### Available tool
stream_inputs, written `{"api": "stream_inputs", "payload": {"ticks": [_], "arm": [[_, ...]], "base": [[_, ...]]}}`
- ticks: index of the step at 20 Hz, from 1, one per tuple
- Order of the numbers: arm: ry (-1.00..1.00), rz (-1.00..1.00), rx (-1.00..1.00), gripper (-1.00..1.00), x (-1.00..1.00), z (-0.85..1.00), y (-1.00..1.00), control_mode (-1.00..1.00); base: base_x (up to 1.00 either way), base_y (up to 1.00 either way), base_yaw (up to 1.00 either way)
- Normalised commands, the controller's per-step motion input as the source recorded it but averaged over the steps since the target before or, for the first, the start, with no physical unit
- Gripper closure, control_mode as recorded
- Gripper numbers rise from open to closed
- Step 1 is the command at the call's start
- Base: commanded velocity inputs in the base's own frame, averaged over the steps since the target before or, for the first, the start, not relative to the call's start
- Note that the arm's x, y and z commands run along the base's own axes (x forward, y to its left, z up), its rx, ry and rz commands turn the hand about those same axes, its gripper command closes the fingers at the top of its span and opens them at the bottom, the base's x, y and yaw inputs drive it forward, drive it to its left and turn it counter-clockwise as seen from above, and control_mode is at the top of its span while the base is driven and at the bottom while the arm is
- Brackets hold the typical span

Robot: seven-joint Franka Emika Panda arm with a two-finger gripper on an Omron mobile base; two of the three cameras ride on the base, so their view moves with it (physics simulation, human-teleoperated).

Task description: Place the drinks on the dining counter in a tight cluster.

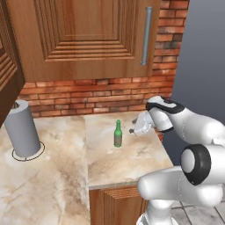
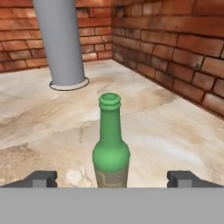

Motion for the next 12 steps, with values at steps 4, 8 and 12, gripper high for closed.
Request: {"api": "stream_inputs", "payload": {"ticks": [4, 8, 12], "arm": [[0.00, 0.23, 0.12, -1.00, 0.00, 0.00, 0.00, -1.00], [0.00, 0.11, 0.07, -1.00, 0.00, 0.00, 0.00, -1.00], [0.05, 0.00, 0.01, -1.00, 0.00, -0.12, 0.06, -1.00]], "base": [[0.00, 0.00, 0.00], [0.00, 0.00, 0.00], [0.00, 0.00, 0.00]]}}
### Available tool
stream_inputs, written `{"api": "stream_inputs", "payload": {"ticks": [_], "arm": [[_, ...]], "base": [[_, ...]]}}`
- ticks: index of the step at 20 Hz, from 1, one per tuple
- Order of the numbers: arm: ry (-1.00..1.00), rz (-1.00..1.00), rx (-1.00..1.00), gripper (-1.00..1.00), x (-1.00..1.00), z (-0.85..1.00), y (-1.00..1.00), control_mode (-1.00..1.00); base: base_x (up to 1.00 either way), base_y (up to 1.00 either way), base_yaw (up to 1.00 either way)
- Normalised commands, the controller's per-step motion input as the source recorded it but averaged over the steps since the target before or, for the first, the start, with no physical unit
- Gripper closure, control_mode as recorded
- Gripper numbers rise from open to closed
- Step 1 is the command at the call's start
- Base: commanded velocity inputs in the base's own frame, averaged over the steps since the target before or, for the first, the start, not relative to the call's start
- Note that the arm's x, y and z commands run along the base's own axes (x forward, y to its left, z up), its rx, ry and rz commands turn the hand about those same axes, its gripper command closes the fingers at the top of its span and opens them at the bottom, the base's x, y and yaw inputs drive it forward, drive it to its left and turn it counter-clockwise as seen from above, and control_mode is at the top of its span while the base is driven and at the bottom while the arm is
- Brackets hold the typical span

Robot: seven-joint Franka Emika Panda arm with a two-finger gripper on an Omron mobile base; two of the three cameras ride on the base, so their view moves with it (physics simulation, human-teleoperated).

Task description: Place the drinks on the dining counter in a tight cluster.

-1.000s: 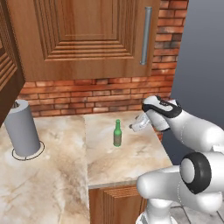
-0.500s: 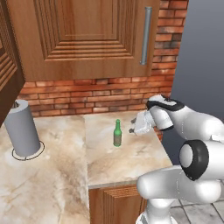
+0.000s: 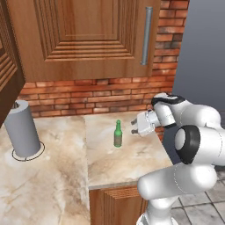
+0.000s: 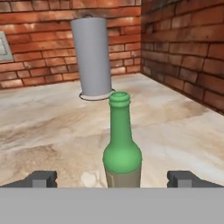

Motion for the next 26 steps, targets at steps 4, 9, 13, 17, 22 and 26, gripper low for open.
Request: {"api": "stream_inputs", "payload": {"ticks": [4, 9, 13, 17, 22, 26], "arm": [[0.16, 0.00, 0.00, -1.00, 0.00, -0.30, 0.11, -1.00], [0.18, 0.00, 0.00, -1.00, 0.02, -0.30, 0.11, -1.00], [0.07, 0.00, 0.00, -1.00, 0.00, -0.12, 0.11, -1.00], [0.00, 0.00, 0.00, -1.00, 0.03, -0.07, 0.12, -1.00], [0.00, 0.00, 0.00, -1.00, 0.24, -0.06, 0.03, -1.00], [0.00, 0.00, 0.00, -1.00, 0.19, 0.00, -0.04, -1.00]], "base": [[0.00, 0.00, 0.00], [0.00, 0.00, 0.00], [0.00, 0.00, 0.00], [0.00, 0.00, 0.00], [0.00, 0.00, 0.00], [0.00, 0.00, 0.00]]}}
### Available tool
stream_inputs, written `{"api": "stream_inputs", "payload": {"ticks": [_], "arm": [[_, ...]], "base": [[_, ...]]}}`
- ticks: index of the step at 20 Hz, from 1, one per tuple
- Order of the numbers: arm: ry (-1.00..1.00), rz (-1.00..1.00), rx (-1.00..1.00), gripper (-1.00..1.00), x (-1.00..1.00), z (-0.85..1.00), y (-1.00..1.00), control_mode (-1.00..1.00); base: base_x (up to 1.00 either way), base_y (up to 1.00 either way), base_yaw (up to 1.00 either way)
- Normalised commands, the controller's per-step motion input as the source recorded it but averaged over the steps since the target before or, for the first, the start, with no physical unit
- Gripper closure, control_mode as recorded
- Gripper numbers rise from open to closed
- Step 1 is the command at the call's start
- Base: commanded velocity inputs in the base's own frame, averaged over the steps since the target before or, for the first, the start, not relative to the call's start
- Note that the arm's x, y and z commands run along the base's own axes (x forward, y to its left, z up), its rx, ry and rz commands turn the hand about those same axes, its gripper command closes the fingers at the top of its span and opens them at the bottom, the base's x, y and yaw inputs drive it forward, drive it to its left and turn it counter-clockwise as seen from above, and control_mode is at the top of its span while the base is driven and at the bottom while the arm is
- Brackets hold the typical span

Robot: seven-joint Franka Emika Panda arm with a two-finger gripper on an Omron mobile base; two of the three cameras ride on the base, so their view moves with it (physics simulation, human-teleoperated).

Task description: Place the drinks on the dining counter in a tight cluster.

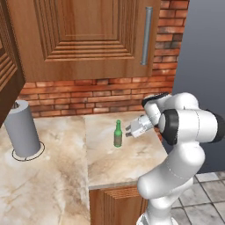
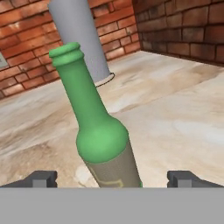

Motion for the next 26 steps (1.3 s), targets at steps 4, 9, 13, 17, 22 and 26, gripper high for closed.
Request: {"api": "stream_inputs", "payload": {"ticks": [4, 9, 13, 17, 22, 26], "arm": [[0.02, 0.00, 0.00, -1.00, 0.00, 0.00, -0.01, -1.00], [0.06, 0.00, 0.00, -1.00, 0.00, 0.00, 0.16, -1.00], [0.03, 0.00, 0.00, -1.00, 0.00, -0.01, 0.19, -1.00], [0.01, 0.00, 0.00, -1.00, 0.00, 0.00, 0.06, -1.00], [0.00, 0.00, 0.00, -1.00, 0.00, 0.00, 0.00, -1.00], [-0.02, 0.00, 0.00, -1.00, 0.00, -0.04, 0.08, -1.00]], "base": [[0.00, 0.00, 0.00], [0.00, 0.00, 0.00], [0.00, 0.00, 0.00], [0.00, 0.00, 0.00], [0.00, 0.00, 0.00], [0.00, 0.00, 0.00]]}}
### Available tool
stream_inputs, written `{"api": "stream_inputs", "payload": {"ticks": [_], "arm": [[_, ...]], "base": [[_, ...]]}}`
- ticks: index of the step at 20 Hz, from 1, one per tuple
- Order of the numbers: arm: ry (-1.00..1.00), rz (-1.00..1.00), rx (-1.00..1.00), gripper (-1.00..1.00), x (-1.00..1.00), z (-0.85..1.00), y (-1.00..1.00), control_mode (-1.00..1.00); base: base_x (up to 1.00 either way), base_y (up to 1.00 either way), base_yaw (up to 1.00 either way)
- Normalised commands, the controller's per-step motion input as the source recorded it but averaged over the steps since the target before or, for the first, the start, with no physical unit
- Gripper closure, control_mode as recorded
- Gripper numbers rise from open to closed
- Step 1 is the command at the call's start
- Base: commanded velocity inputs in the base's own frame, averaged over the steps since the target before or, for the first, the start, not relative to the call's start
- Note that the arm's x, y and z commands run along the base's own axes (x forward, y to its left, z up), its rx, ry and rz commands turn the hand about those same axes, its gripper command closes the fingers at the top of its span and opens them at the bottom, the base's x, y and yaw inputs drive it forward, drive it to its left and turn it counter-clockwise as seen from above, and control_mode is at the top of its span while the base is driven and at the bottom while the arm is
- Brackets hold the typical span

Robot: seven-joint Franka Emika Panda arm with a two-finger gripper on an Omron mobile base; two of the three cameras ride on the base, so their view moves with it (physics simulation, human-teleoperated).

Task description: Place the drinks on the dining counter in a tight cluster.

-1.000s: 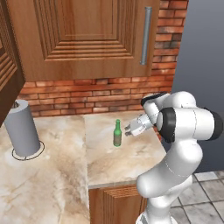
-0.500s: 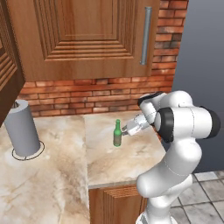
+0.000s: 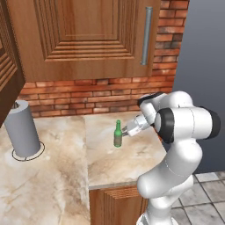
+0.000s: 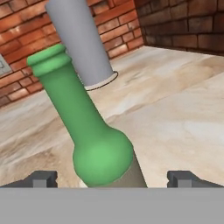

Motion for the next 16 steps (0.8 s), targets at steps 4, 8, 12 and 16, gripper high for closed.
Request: {"api": "stream_inputs", "payload": {"ticks": [4, 8, 12, 16], "arm": [[-0.09, 0.01, 0.00, -1.00, 0.00, -0.15, 0.14, -1.00], [-0.14, 0.00, 0.00, -1.00, 0.00, -0.13, 0.00, -1.00], [-0.06, 0.00, 0.00, -1.00, 0.00, -0.02, 0.00, -1.00], [0.00, 0.00, 0.00, -1.00, 0.00, 0.00, 0.07, -1.00]], "base": [[0.00, 0.00, 0.00], [0.00, 0.00, 0.00], [0.00, 0.00, 0.00], [0.00, 0.00, 0.00]]}}
